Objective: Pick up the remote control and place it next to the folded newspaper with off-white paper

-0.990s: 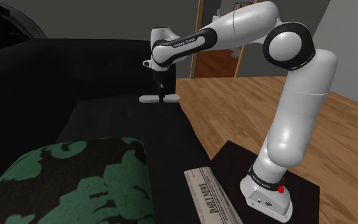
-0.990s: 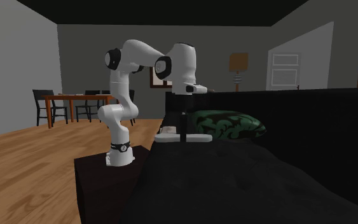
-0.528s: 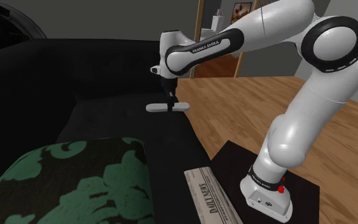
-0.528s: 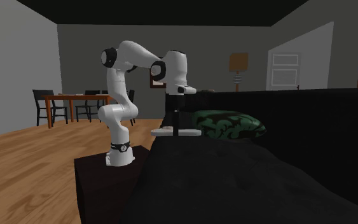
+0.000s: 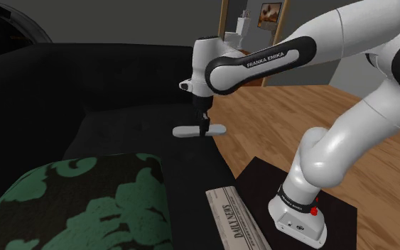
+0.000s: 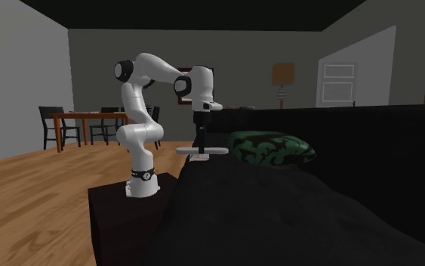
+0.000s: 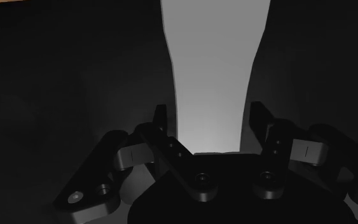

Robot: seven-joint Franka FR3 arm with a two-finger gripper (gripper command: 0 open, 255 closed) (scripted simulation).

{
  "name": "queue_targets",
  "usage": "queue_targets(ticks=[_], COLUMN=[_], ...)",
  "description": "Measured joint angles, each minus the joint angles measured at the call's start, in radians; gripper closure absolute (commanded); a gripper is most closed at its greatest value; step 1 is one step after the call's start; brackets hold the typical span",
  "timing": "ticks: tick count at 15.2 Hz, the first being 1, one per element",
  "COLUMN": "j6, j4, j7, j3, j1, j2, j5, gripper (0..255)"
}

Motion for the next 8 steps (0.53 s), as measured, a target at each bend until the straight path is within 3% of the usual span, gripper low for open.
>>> queue_targets(ticks=[5, 8], j6=[-0.03, -0.029], j4=[-0.145, -0.186], j7=[0.064, 0.083], j3=[0.049, 0.064], j1=[0.05, 0.066], j2=[-0.175, -0.215], j5=[0.047, 0.062], gripper=[255, 255])
